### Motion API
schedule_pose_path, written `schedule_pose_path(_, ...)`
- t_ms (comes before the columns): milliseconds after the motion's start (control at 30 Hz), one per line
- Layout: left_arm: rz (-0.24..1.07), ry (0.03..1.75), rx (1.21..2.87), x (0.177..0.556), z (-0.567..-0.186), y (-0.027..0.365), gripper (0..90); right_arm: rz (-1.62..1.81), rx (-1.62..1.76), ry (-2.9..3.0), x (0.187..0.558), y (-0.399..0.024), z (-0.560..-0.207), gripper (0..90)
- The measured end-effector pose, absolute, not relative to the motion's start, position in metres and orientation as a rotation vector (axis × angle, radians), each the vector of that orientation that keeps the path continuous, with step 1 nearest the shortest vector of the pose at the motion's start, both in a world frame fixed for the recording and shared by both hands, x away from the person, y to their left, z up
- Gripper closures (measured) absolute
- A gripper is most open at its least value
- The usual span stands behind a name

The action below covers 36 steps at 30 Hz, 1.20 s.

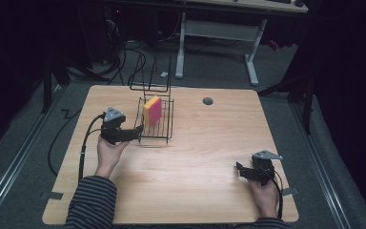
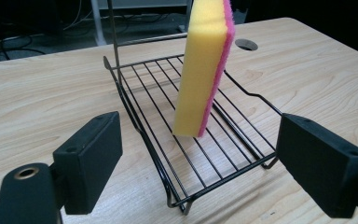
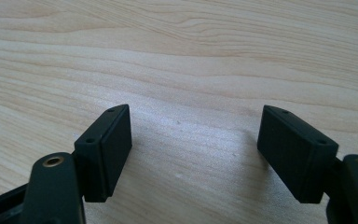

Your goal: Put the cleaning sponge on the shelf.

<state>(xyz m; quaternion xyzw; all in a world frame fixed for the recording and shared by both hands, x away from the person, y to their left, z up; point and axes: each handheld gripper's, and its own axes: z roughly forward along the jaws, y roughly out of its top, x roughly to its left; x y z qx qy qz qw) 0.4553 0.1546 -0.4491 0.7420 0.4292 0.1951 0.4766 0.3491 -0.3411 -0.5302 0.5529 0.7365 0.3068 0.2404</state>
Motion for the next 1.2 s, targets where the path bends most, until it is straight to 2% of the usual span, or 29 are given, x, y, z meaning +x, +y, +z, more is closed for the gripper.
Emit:
schedule_pose_path(667,0.427,1.072,1.786,0.439,-0.445,0.17,16.0,0.839,1.514,2.014,0.349,-0.341,-0.53,26.3)
schedule_pose_path(1200,0.458,1.06,1.787,0.424,-0.436,0.177,16.5,0.838,1.51,2.015,0.349,-0.341,-0.53,26.4)
